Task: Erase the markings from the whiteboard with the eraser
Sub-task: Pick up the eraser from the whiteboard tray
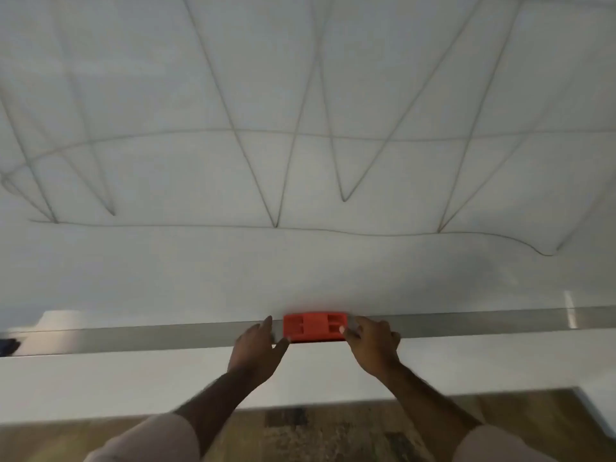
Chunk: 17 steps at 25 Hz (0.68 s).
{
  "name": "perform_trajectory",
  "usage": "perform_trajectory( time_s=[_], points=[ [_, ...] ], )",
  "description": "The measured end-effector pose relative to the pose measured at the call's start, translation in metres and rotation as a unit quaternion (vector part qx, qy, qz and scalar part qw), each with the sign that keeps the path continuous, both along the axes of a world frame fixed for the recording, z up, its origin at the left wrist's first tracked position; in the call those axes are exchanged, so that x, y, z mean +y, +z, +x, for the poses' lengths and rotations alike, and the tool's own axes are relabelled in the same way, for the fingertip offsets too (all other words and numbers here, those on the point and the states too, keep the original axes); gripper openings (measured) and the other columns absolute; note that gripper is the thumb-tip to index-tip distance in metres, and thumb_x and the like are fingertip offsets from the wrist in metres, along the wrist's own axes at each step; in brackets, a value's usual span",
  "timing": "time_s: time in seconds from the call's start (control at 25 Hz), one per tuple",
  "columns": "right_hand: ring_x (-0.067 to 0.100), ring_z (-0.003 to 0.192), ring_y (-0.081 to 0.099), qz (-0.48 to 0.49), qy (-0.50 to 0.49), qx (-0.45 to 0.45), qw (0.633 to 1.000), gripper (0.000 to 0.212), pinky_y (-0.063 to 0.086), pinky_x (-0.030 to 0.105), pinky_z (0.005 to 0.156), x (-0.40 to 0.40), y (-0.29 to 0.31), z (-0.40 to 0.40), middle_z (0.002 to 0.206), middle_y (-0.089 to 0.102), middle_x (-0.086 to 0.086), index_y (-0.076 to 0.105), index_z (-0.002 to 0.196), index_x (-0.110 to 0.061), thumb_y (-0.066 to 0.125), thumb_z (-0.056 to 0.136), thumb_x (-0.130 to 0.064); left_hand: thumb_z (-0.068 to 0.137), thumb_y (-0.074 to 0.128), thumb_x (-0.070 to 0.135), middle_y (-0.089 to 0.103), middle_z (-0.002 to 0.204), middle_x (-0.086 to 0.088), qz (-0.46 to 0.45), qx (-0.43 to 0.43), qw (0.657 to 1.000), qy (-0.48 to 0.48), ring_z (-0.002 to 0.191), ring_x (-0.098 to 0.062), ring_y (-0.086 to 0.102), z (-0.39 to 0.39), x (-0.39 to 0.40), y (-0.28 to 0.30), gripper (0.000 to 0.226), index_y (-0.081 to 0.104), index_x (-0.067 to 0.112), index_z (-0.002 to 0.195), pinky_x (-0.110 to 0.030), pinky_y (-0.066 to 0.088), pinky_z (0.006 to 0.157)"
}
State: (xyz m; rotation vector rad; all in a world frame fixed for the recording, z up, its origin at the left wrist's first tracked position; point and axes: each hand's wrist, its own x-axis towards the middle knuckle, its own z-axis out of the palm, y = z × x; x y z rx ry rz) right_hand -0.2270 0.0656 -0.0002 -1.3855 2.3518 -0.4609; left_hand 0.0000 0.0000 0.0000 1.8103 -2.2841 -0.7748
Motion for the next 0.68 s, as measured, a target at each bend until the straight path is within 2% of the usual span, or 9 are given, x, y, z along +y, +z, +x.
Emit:
perform_trajectory(
  time_s=[0.04, 0.12, 0.2, 0.28, 0.36, 0.44, 0.56, 0.68],
  points=[
    [0.027, 0.109, 0.049, -0.001, -0.009, -0.008, 1.0, 0.026, 0.024, 0.034, 0.079, 0.0, 0.0, 0.004, 0.094, 0.067, -0.003, 0.055, 0.089, -0.026, 0.052, 0.097, -0.051, 0.097, 0.055, 0.045, 0.068, 0.125, -0.002, 0.002, 0.025, 1.0, 0.012, 0.121, -0.025, 0.06, -0.004, 0.001, -0.004, 0.049, 0.052, 0.015, 0.135, -0.037, 0.048, 0.101],
    [0.025, 0.107, 0.048, -0.005, -0.027, -0.018, 0.999, 0.023, 0.023, 0.035, 0.078, -0.004, -0.009, 0.009, 0.091, 0.065, -0.006, 0.059, 0.096, -0.028, 0.054, 0.095, -0.051, 0.094, 0.059, 0.041, 0.073, 0.11, 0.001, 0.023, 0.077, 0.996, 0.037, 0.109, -0.026, 0.066, -0.01, 0.005, -0.007, 0.03, 0.057, 0.021, 0.116, -0.04, 0.053, 0.09],
    [0.024, 0.107, 0.046, -0.01, -0.034, -0.04, 0.999, 0.024, 0.023, 0.035, 0.08, -0.007, -0.012, 0.015, 0.097, 0.067, -0.007, 0.062, 0.11, -0.032, 0.055, 0.094, -0.049, 0.091, 0.063, 0.035, 0.074, 0.109, 0.005, 0.043, 0.104, 0.992, 0.05, 0.107, -0.024, 0.067, -0.017, 0.01, -0.007, 0.025, 0.058, 0.026, 0.114, -0.038, 0.054, 0.087],
    [0.023, 0.108, 0.046, -0.023, -0.04, -0.062, 0.997, 0.024, 0.024, 0.034, 0.081, -0.01, -0.012, 0.019, 0.099, 0.068, -0.008, 0.064, 0.114, -0.036, 0.058, 0.093, -0.047, 0.089, 0.067, 0.032, 0.073, 0.114, 0.007, 0.052, 0.141, 0.986, 0.066, 0.109, -0.022, 0.066, -0.021, 0.015, -0.008, 0.037, 0.057, 0.028, 0.125, -0.035, 0.053, 0.089],
    [0.022, 0.108, 0.048, -0.059, -0.056, -0.084, 0.993, 0.024, 0.025, 0.034, 0.082, -0.008, -0.012, 0.021, 0.094, 0.068, -0.01, 0.065, 0.113, -0.037, 0.061, 0.09, -0.044, 0.087, 0.072, 0.033, 0.07, 0.123, 0.006, 0.047, 0.168, 0.981, 0.084, 0.115, -0.021, 0.064, -0.021, 0.017, -0.007, 0.061, 0.047, 0.026, 0.142, -0.033, 0.052, 0.092],
    [0.021, 0.106, 0.053, -0.114, -0.063, -0.098, 0.987, 0.024, 0.027, 0.034, 0.083, -0.004, -0.008, 0.025, 0.094, 0.068, -0.012, 0.066, 0.111, -0.035, 0.066, 0.088, -0.04, 0.085, 0.078, 0.031, 0.068, 0.124, 0.004, 0.042, 0.193, 0.976, 0.087, 0.119, -0.021, 0.062, -0.019, 0.017, -0.006, 0.077, 0.039, 0.022, 0.15, -0.032, 0.05, 0.095],
    [0.022, 0.104, 0.058, -0.209, -0.045, -0.082, 0.973, 0.033, 0.034, 0.035, 0.086, 0.001, 0.0, 0.029, 0.105, 0.069, -0.006, 0.066, 0.117, -0.025, 0.072, 0.086, -0.035, 0.082, 0.082, 0.026, 0.066, 0.11, 0.008, 0.036, 0.236, 0.966, 0.104, 0.113, -0.019, 0.061, -0.014, 0.013, 0.003, 0.082, 0.04, 0.017, 0.152, -0.031, 0.048, 0.091],
    [0.018, 0.102, 0.061, -0.297, -0.004, -0.093, 0.95, 0.053, 0.05, 0.037, 0.09, 0.006, 0.006, 0.03, 0.109, 0.069, -0.003, 0.064, 0.122, -0.018, 0.066, 0.081, -0.051, 0.079, 0.085, 0.024, 0.069, 0.098, 0.007, 0.026, 0.264, 0.957, 0.116, 0.095, -0.016, 0.06, -0.008, 0.008, 0.017, 0.067, 0.057, 0.017, 0.14, -0.025, 0.045, 0.078]
  ],
)
